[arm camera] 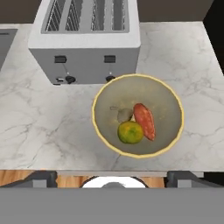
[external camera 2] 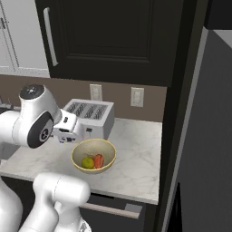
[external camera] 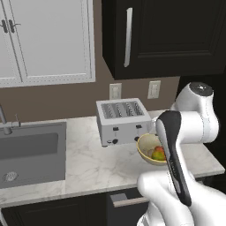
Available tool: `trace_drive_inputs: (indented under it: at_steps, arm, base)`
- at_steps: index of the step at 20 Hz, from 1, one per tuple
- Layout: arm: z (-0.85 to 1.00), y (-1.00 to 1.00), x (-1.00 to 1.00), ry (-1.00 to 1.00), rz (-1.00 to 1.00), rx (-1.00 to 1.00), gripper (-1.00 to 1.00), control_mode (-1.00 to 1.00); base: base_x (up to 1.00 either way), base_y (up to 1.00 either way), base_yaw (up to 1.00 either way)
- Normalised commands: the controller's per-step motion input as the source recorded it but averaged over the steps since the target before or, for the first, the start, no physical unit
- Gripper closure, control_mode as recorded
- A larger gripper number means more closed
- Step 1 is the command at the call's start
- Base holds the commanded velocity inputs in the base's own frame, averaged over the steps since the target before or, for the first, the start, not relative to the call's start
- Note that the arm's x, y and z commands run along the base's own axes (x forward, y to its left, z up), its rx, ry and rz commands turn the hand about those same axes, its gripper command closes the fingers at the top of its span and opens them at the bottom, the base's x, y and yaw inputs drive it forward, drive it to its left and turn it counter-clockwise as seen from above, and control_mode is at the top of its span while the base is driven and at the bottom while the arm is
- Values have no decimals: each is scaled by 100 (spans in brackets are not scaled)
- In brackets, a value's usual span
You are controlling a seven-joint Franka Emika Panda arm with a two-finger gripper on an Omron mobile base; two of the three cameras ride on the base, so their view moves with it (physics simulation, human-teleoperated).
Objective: Take the sweet potato, orange, and garlic from the freezer and place them in the bowl on the counter.
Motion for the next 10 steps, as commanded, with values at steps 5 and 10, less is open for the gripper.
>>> trace_drive_inputs:
  at_steps: [5, 10]
  arm:
    - [26, -4, -25, 0, 0, 0, -100, -100]
    - [16, -3, -38, 0, 0, 0, -100, -100]
  base:
    - [0, 0, 0]
    - [0, 0, 0]
